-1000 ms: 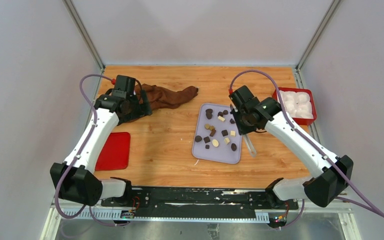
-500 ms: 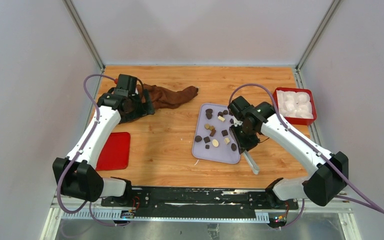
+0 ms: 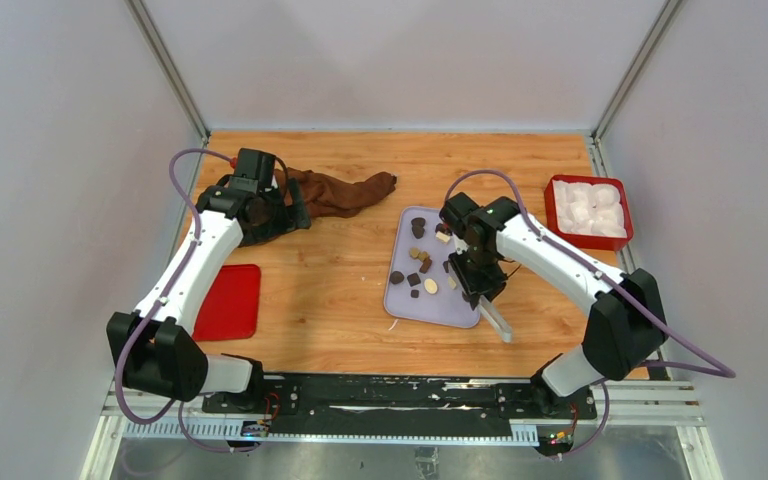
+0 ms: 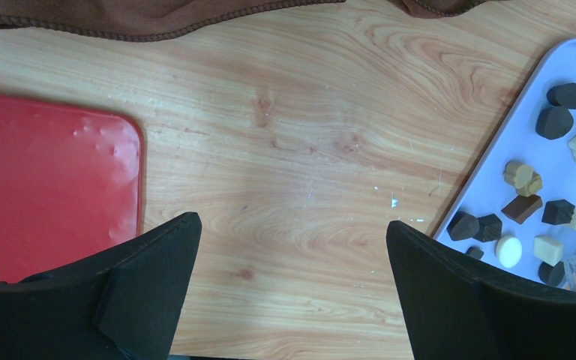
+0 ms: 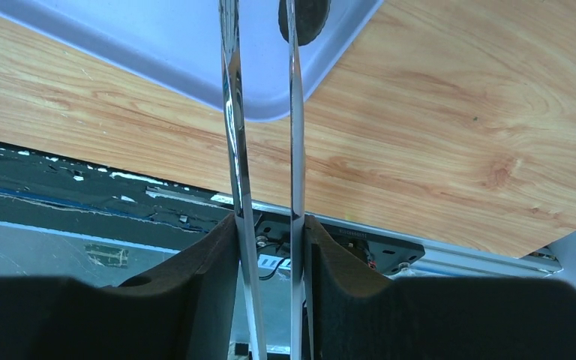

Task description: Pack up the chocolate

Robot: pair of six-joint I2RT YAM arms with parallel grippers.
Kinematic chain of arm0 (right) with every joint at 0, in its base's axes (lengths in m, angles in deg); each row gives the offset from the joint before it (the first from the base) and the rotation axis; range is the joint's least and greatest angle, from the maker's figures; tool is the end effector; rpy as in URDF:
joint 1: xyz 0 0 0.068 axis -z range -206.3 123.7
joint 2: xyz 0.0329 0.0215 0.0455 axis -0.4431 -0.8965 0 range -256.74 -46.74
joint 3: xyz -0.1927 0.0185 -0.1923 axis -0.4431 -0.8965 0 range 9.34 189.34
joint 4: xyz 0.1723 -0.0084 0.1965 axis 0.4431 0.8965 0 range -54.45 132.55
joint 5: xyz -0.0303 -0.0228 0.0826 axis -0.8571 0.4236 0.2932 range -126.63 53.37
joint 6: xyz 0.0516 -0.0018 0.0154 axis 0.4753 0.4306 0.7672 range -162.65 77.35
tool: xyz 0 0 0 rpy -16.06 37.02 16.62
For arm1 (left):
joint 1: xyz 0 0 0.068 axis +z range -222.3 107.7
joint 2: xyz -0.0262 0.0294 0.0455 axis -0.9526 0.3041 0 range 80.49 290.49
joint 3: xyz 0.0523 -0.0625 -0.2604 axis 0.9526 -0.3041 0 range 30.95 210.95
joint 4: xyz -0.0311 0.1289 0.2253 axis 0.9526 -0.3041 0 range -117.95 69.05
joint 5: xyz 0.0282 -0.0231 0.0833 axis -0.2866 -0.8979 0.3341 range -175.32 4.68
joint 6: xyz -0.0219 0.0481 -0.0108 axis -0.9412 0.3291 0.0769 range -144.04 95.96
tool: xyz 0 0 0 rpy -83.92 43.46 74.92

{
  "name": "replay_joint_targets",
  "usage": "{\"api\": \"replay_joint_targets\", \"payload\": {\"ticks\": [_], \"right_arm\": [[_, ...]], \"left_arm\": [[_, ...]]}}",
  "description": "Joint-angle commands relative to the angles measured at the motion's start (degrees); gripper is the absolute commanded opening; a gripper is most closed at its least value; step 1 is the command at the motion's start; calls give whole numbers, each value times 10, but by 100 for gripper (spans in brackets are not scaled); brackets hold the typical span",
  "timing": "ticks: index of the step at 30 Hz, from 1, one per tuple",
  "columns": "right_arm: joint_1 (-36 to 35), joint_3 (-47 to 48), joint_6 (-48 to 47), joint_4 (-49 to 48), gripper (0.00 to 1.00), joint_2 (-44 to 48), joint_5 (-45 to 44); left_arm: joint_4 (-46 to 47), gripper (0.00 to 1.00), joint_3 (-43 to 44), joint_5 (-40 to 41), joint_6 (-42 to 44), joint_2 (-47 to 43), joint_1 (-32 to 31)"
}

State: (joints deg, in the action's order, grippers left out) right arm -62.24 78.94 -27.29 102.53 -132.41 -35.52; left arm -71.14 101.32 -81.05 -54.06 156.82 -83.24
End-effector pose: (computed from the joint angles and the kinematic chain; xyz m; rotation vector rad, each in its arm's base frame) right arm 0.2144 0.1564 0.2579 -0.5446 2.9896 0.1064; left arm 0.2641 -0.0484 0.3133 -0.4522 2.5169 -0.1828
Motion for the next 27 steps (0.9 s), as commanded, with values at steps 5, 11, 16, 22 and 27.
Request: {"api": "replay_joint_targets", "payload": {"ticks": [5, 11, 16, 22, 27], "right_arm": [[6, 17, -9, 4, 41, -12, -10], [7, 12, -10, 1, 44, -26, -29], [6, 0, -9, -4, 47, -28, -33], [7, -12, -4, -17, 47, -36, -28], [6, -22, -4, -22, 47, -38, -28]], "left_arm": [[6, 100, -11, 7, 1, -14, 2], [6, 100, -11, 5, 7, -13, 2], [6, 100, -15, 3, 11, -12, 2], [5, 100, -16, -5, 17, -13, 2], [6, 100, -25, -18, 18, -11, 2]]}}
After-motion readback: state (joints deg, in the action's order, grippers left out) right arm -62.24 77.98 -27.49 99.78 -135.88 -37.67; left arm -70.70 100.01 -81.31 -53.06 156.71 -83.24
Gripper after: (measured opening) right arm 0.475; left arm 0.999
